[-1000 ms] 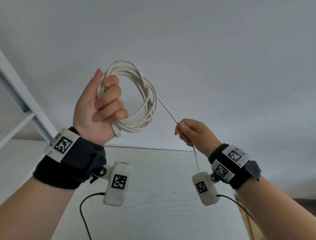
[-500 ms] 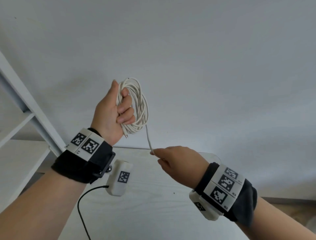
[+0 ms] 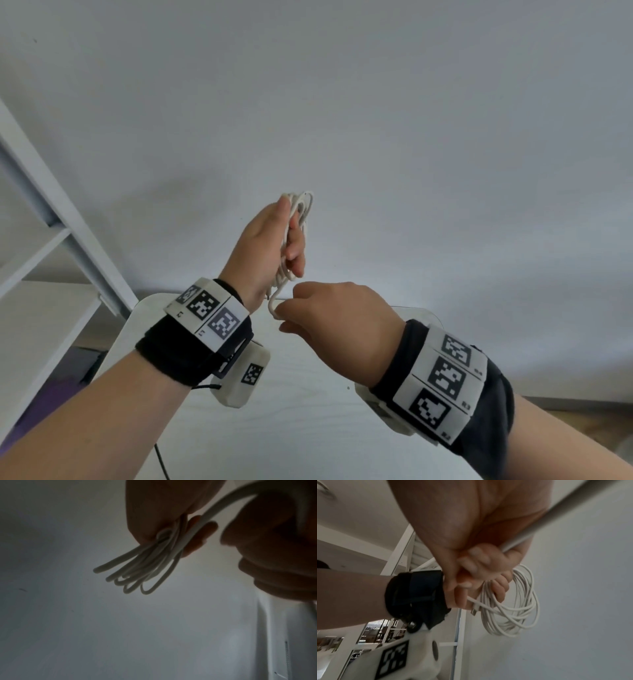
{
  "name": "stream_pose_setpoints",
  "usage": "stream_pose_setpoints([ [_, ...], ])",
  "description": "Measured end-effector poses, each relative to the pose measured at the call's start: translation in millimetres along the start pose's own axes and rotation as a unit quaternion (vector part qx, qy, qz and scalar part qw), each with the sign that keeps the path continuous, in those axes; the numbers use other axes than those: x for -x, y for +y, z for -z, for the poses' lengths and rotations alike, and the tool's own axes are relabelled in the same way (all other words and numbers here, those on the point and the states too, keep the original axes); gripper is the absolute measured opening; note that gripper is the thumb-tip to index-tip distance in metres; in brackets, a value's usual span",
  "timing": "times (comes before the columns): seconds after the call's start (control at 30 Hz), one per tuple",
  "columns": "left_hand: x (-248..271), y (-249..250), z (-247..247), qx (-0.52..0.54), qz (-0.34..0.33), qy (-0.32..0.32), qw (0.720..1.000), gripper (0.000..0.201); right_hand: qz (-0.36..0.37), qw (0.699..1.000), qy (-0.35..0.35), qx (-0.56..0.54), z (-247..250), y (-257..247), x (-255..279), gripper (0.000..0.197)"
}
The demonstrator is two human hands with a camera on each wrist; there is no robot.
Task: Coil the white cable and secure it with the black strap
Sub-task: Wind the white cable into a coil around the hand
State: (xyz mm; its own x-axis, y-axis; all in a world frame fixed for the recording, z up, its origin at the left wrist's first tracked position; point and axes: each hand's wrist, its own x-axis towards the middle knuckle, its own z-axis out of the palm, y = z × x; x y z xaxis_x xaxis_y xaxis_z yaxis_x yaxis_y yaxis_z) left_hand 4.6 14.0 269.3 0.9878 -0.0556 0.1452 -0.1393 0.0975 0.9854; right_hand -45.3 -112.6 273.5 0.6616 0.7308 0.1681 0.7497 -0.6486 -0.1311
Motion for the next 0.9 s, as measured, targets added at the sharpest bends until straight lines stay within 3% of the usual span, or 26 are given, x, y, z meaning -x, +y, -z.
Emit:
stream_pose_setpoints([
  [0.13,4.2,-3.6,-3.9,0.033,0.05,0.004,0.998,0.032,0.004,0.998,0.052,-0.044,8.0,5.8,-2.5,0.005],
  [0.2,7.0,-6.1,-5.1,-0.024,0.046,0.011,0.999,0.033,0.005,0.996,0.061,-0.067,13.9,9.8,-3.5,0.011],
  [0.3,12.5,-8.6,-6.4,-0.055,0.04,-0.029,0.997,0.033,0.004,0.994,0.074,-0.084,21.0,11.2,-3.8,0.018],
  [0.47,21.4,-1.4,-13.1,-0.049,0.082,-0.09,0.991,0.034,-0.036,0.989,0.09,-0.114,31.3,11.7,-2.6,0.013],
  [0.57,26.3,0.9,-16.3,-0.117,0.069,-0.101,0.986,0.042,-0.053,0.988,0.092,-0.115,37.2,15.7,-2.8,0.022],
  [0.67,30.7,0.1,-15.8,-0.063,0.1,-0.122,0.986,0.055,-0.062,0.988,0.102,-0.103,40.0,21.5,-2.9,0.028],
  [0.8,35.0,0.4,-18.3,-0.027,0.106,-0.154,0.982,0.056,-0.076,0.985,0.113,-0.108,40.7,30.5,-3.4,0.032],
  [0.9,36.5,-2.6,-16.8,-0.015,0.117,-0.19,0.975,0.071,-0.084,0.981,0.125,-0.118,41.2,36.2,-4.2,0.036],
])
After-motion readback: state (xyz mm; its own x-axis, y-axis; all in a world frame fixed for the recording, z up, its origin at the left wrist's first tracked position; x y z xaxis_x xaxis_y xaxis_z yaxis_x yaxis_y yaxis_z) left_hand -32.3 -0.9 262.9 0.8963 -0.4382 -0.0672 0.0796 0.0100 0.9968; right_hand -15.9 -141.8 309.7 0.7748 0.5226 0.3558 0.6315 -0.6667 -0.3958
